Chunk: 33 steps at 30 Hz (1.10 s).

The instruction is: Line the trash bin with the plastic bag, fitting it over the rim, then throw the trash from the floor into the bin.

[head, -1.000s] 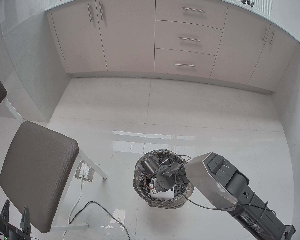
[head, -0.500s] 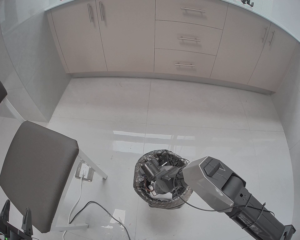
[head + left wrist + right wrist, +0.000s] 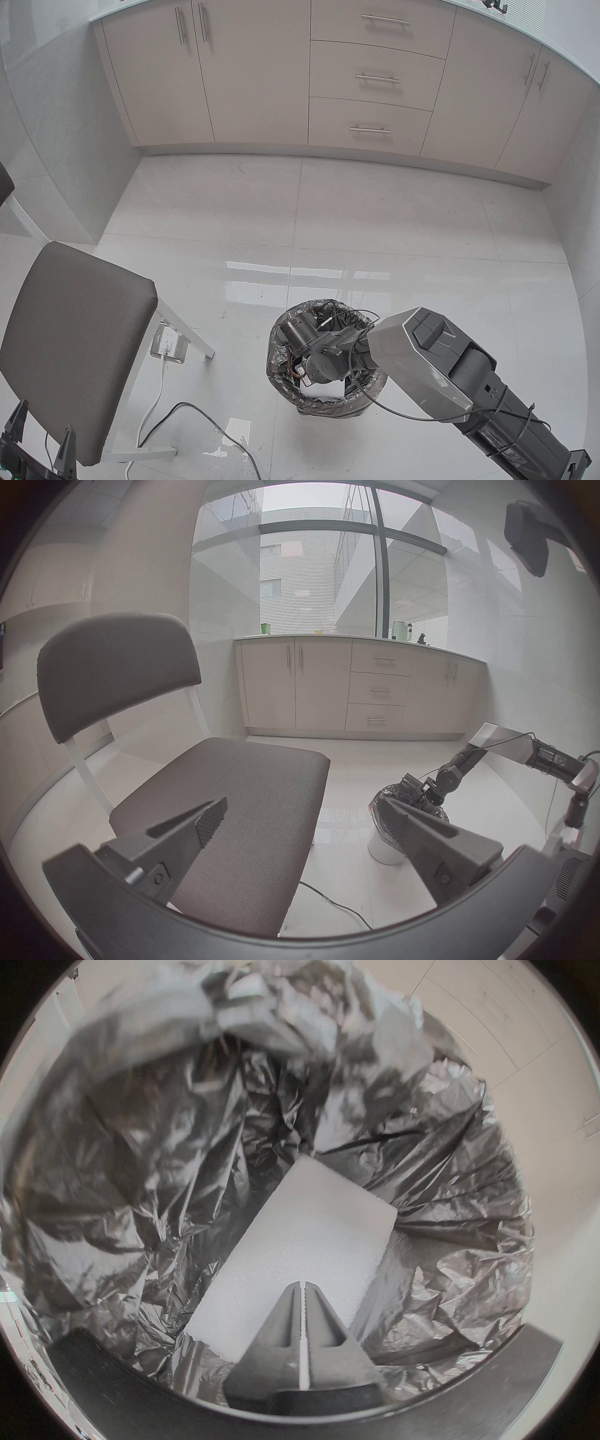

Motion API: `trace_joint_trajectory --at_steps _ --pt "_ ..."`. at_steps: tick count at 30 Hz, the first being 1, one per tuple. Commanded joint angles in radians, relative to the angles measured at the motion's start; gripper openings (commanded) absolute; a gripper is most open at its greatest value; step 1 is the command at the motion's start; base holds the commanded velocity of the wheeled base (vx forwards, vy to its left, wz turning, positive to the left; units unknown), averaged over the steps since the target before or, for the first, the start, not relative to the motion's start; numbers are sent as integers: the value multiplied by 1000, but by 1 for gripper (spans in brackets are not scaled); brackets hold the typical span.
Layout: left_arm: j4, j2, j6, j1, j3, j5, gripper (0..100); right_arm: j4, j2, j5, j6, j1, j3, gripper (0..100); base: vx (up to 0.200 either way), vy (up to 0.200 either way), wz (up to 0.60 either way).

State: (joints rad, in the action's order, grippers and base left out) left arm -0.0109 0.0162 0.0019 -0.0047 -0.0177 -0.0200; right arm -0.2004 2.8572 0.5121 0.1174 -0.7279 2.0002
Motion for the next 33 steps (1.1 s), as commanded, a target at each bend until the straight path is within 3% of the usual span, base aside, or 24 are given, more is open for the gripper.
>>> trace_joint_trajectory --at_steps 1,8,17,25,33 --pt "3 -13 -3 2 16 3 100 -8 -64 14 -9 -4 0 0 0 0 0" --pt "3 -15 10 2 18 0 100 -51 -199 34 -91 1 0 0 0 0 0" --pt "3 -15 0 2 18 3 100 -102 -253 34 -70 5 0 0 0 0 0" --pt "3 -16 4 2 18 2 100 -93 -130 34 -42 -36 0 0 0 0 0" --pt "3 -15 3 2 18 2 100 4 8 32 -50 -10 0 0 0 0 0"
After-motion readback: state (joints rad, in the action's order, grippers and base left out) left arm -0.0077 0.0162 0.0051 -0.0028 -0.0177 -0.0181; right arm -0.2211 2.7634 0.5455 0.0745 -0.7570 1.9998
